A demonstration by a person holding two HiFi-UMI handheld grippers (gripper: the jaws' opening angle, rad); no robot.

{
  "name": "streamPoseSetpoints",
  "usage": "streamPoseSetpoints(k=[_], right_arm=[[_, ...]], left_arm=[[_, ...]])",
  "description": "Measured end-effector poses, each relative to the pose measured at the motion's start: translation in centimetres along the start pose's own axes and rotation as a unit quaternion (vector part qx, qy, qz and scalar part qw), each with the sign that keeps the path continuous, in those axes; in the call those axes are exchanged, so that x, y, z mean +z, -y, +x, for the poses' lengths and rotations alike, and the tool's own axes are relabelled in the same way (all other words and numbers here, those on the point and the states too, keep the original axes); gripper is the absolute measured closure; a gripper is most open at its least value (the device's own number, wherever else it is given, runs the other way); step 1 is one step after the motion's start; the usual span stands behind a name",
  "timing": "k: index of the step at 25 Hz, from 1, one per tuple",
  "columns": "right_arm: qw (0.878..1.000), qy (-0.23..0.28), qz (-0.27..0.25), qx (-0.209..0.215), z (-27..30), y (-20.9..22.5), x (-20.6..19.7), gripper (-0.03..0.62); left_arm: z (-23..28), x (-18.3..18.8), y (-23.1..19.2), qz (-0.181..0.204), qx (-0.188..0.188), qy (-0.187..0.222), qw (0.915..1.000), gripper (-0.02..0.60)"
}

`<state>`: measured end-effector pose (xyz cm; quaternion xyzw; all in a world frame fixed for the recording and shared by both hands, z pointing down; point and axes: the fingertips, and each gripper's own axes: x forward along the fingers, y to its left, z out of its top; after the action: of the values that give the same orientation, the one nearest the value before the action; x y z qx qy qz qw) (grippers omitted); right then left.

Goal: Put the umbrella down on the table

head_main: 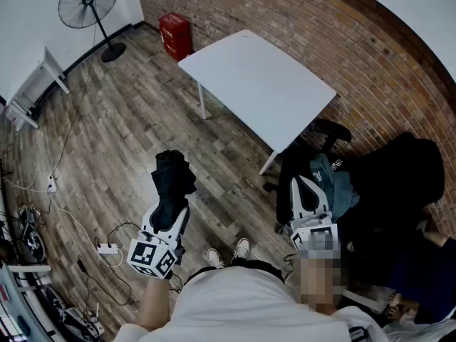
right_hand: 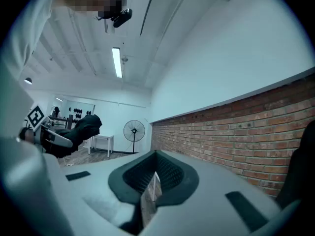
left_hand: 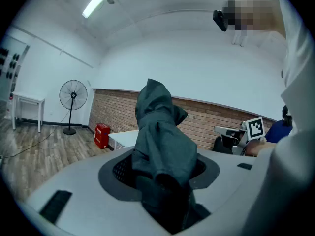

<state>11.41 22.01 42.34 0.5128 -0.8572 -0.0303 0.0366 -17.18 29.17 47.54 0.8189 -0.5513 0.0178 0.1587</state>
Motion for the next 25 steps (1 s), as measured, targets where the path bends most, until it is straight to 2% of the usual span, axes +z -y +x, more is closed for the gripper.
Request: streamPoseSetpoints(k=[3,13,19,25], right_arm=[[1.000,0.002,-0.003,0.005,-0.8,-0.2,0.5,0.576],[1.000,0.008,-0.006,0.012,-0.8,-0.3,1.2,0.576],[0.998,0.026,0.039,0.032,-0.2,-0.4,1.3,0.576],[0.999,0.014,0.029,0.029,-0.3,-2.4,0.9,0.576]], left_arm=[[-0.4,0.2,1.0,-0.013,-0.002,0.009,0.9999,0.354],[-0.5,0.8,1.6,-0.009,-0.005,0.014,0.9998,0.354],[-0.4,0.6,1.4,-0.006,-0.002,0.012,0.9999,0.354],[-1.2,0.3,0.7,-0.009,-0.015,0.007,0.9998,0.354]])
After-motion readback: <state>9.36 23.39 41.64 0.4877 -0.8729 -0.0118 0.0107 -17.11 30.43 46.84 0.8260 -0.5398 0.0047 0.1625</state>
